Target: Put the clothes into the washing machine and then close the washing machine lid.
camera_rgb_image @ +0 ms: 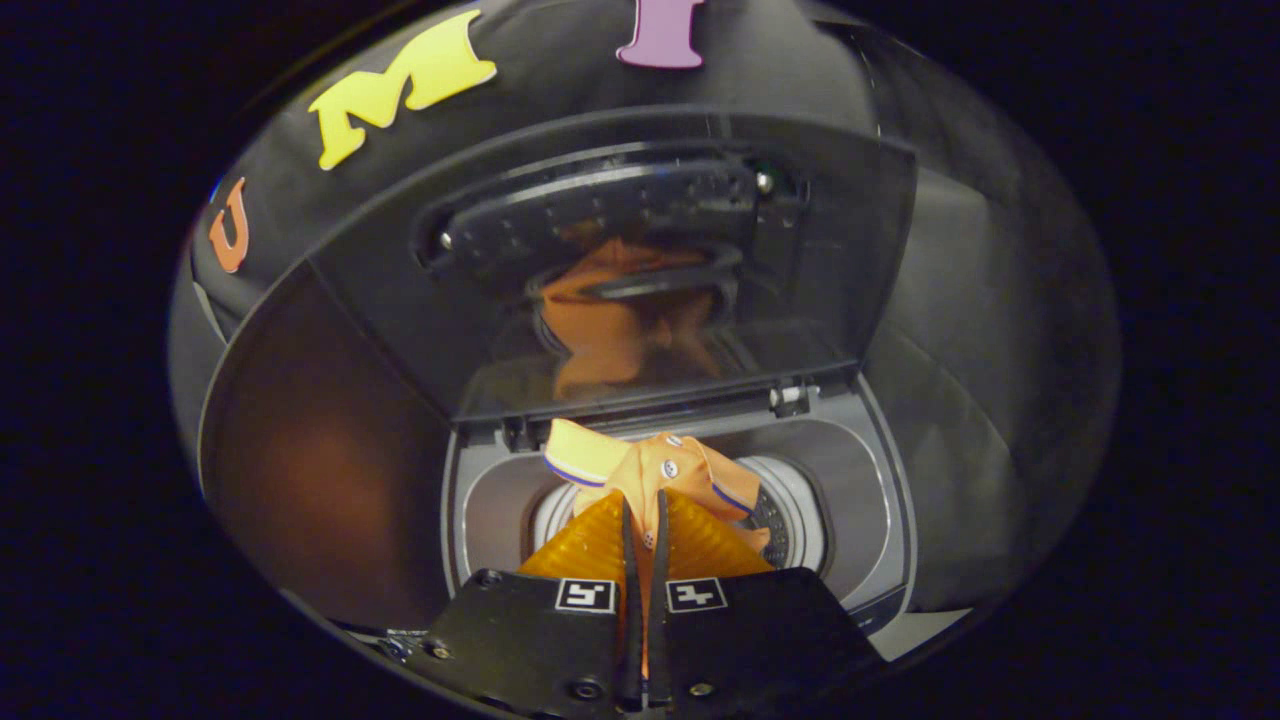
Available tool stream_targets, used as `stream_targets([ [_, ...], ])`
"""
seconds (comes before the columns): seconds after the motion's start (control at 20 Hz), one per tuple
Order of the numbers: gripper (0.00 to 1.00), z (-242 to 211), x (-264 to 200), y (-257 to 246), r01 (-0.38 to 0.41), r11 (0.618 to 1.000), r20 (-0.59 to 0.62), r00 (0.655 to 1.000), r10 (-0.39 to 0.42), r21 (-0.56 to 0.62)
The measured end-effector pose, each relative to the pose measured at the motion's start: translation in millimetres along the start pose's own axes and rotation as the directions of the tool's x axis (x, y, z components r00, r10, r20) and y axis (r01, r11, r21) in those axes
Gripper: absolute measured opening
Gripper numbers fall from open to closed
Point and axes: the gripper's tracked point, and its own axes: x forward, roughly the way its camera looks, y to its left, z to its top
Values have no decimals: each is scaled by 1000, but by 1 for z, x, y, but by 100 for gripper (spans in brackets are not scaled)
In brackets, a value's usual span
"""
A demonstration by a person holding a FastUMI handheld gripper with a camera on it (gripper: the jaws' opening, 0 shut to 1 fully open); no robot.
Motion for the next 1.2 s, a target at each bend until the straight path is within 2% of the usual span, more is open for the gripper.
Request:
stream_targets([
  [0.2,6,-10,21,-4,8,1000,-44,999,-9,-5],
  [0.5,6,-11,27,-7,17,1000,-53,998,-17,-8],
  [0.6,6,-23,32,-9,11,1000,-107,994,-10,6],
  [0.65,13,-32,33,-11,16,1000,-156,988,-13,18],
  [0.85,92,-37,29,-14,22,999,-148,989,-16,36],
  [1.2,90,3,-4,-9,7,998,-47,999,-10,-59],
])
